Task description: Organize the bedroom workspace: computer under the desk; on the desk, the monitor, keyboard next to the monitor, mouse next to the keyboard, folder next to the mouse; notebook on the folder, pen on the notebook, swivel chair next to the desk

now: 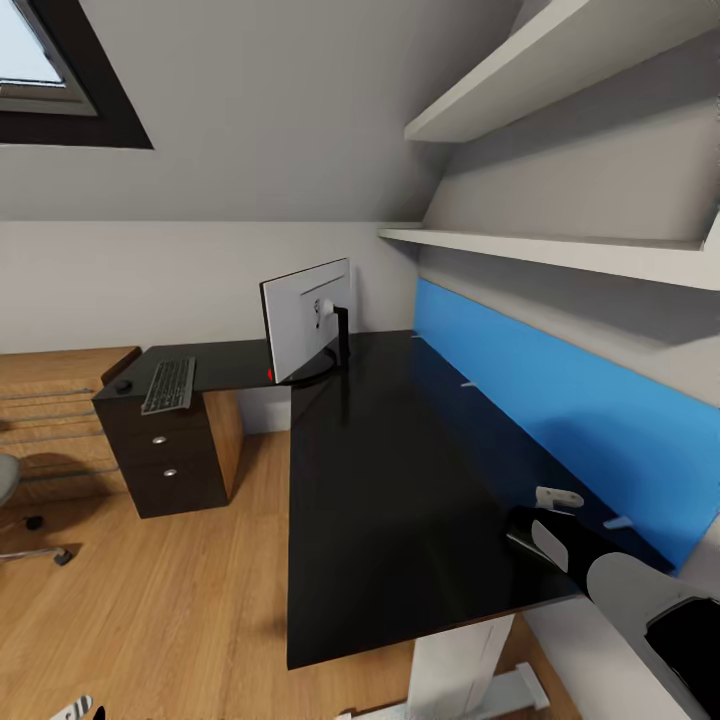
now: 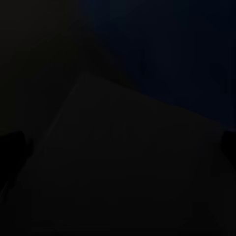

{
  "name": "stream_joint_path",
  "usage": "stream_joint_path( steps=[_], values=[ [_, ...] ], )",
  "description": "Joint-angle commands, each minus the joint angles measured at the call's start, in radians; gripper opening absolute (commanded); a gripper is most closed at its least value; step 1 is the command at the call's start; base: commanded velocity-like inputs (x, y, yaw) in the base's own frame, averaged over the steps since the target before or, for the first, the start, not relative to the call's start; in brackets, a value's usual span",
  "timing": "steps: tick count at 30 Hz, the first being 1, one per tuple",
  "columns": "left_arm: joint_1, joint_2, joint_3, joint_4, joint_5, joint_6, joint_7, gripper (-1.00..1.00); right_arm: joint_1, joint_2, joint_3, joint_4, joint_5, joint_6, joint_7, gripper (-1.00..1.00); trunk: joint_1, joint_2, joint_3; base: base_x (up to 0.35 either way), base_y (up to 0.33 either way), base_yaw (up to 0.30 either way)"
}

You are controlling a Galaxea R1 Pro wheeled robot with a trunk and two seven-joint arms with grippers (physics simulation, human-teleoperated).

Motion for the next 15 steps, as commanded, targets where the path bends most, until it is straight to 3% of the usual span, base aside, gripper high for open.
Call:
stream_joint_path(
  steps=[1,9,15],
  values=[
    [0.0,0.0,-0.002,0.0,0.009,-0.003,0.003,1.0,0.001,-0.001,0.012,0.005,-0.012,0.014,-0.006,1.0,0.0,0.0,-0.001,-0.137,0.0,0.0],
    [0.0,0.0,-0.002,0.0,0.009,-0.003,0.002,1.0,0.001,-0.001,0.012,0.005,-0.012,0.014,-0.006,1.0,0.0,0.0,-0.001,-0.229,0.0,0.0],
    [0.0,0.0,-0.002,0.0,0.009,-0.003,0.002,1.0,0.001,-0.001,0.012,0.005,-0.012,0.014,-0.007,1.0,0.0,0.0,-0.001,-0.068,0.0,0.0]
  ],
)
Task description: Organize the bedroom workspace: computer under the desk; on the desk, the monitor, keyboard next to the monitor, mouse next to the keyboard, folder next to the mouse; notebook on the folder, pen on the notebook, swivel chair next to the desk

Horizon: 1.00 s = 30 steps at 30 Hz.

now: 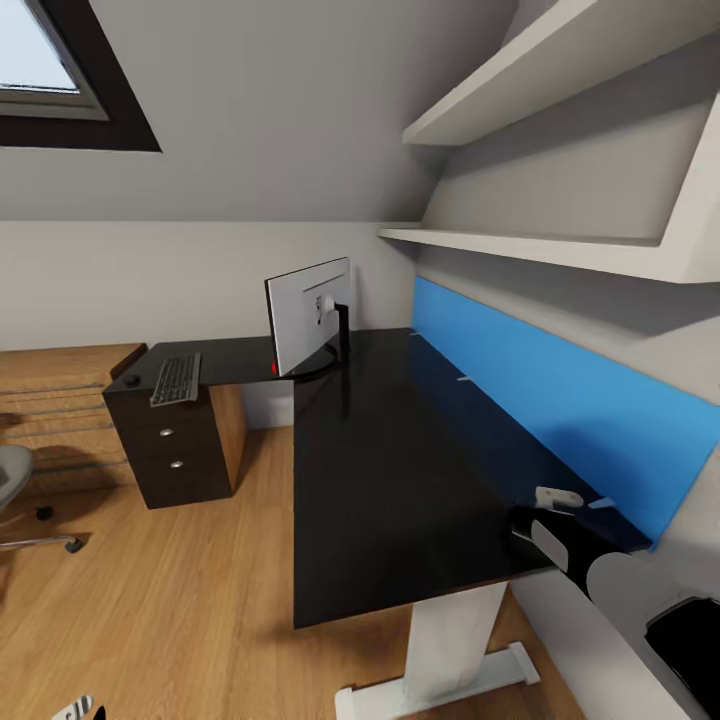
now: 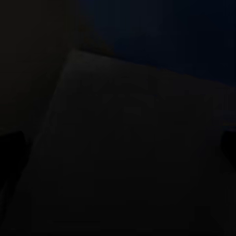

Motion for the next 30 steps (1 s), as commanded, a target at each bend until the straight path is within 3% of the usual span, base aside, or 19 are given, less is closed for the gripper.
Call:
stream_joint_path(
  steps=[1,11,27,30],
  values=[
    [0.0,0.0,-0.002,0.0,0.009,-0.003,0.003,1.0,0.001,-0.001,0.011,0.005,-0.011,0.015,-0.006,1.0,0.0,0.0,-0.001,-0.027,0.0,0.0],
    [0.0,0.0,-0.003,0.0,0.009,-0.003,0.003,1.0,0.001,-0.001,0.012,0.005,-0.011,0.015,-0.006,1.0,0.0,0.0,-0.001,-0.146,0.0,0.0],
    [0.0,0.0,-0.002,0.0,0.009,-0.003,0.004,1.0,0.001,-0.001,0.012,0.005,-0.011,0.015,-0.006,1.0,0.0,0.0,-0.001,-0.01,0.0,0.0],
    [0.0,0.0,-0.003,0.0,0.009,-0.002,0.004,1.0,0.001,-0.001,0.012,0.005,-0.011,0.015,-0.005,1.0,-0.012,0.021,0.008,0.0,0.0,0.0]
  ],
)
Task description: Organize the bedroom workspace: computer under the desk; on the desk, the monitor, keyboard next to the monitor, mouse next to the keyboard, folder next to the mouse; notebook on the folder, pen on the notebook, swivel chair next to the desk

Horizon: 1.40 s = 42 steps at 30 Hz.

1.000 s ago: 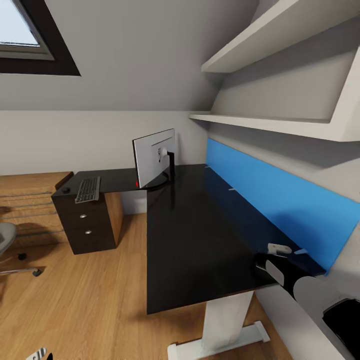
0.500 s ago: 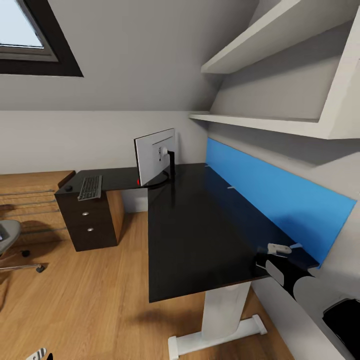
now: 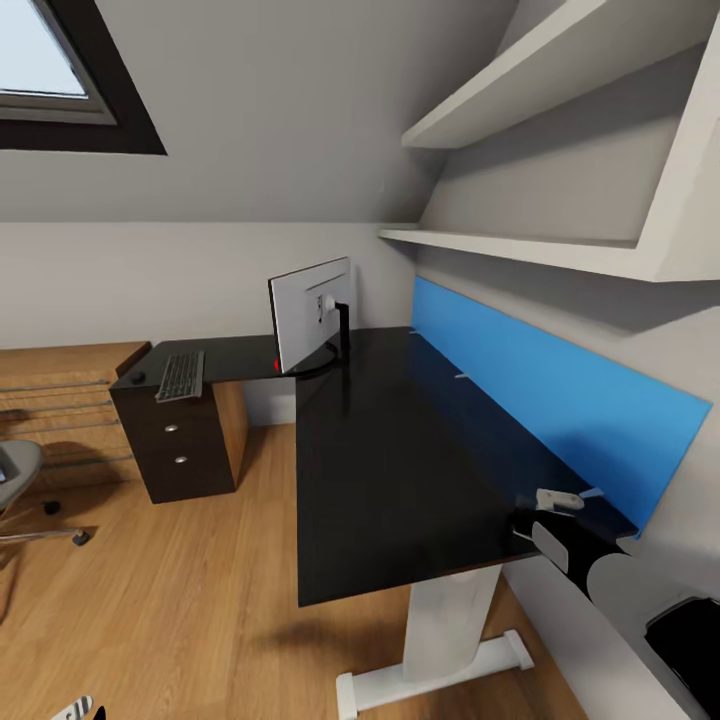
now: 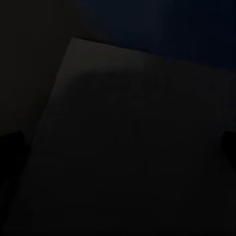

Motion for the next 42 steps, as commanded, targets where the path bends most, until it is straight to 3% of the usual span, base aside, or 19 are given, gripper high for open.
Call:
stream_joint_path(
  steps=[1,19,28,33,42],
  values=[
    [0.0,0.0,-0.003,0.0,0.009,-0.003,0.003,1.0,0.0,-0.001,0.009,-0.003,-0.007,0.007,-0.006,1.0,-0.004,0.007,0.002,0.0,0.0,0.0],
    [0.0,0.0,-0.003,0.0,0.007,-0.003,0.003,1.0,0.0,-0.001,0.008,-0.003,-0.007,0.006,-0.006,1.0,-0.073,0.133,0.059,0.0,0.0,0.0],
    [0.0,0.0,-0.003,0.0,0.007,-0.003,0.002,1.0,0.0,-0.001,0.009,-0.016,-0.007,0.004,-0.004,1.0,-0.073,0.133,0.059,0.0,0.0,0.0],
    [0.0,0.0,-0.003,0.001,0.007,-0.003,0.001,1.0,0.0,-0.003,0.007,-0.085,-0.007,0.004,-0.007,1.0,-0.073,0.133,0.059,0.005,0.0,0.0],
    [0.0,-0.045,-0.004,0.006,0.001,-0.003,0.006,1.0,-0.051,0.029,0.012,-0.081,-0.001,0.005,-0.005,1.0,-0.073,0.133,0.059,0.0,0.0,0.0]
  ],
)
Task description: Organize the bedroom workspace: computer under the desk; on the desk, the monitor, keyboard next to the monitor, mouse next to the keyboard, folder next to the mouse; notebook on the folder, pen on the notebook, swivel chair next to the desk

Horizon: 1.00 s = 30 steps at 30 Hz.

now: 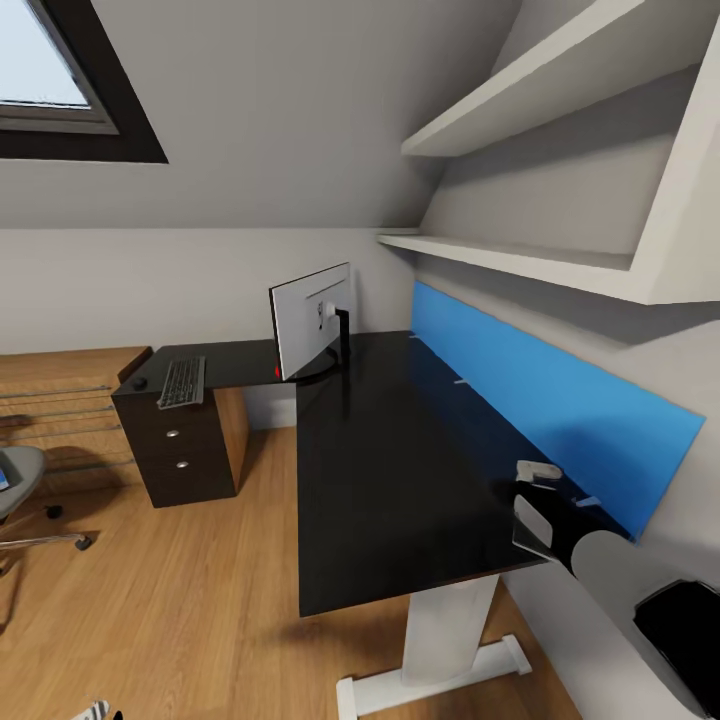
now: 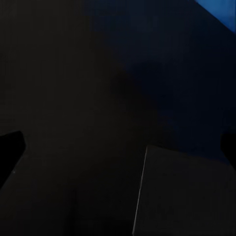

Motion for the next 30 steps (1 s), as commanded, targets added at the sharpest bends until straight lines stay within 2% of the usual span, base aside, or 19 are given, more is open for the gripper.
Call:
stream_joint_path(
  steps=[1,8,30],
  values=[
    [0.0,-0.005,-0.002,0.0,0.009,-0.003,0.003,1.0,-0.006,0.005,0.008,-0.003,-0.005,0.005,-0.007,1.0,0.0,-0.001,-0.001,0.0,0.0,0.0],
    [0.0,-0.015,-0.003,0.0,0.009,-0.003,0.003,1.0,-0.046,0.042,0.005,-0.002,0.0,0.003,-0.008,1.0,0.0,-0.001,-0.001,0.0,0.0,0.0],
    [0.0,-0.017,-0.004,0.0,0.009,-0.003,0.003,1.0,-0.049,0.044,0.004,-0.001,0.001,0.003,-0.008,1.0,0.0,-0.001,-0.001,0.0,0.0,0.0]
  ],
)
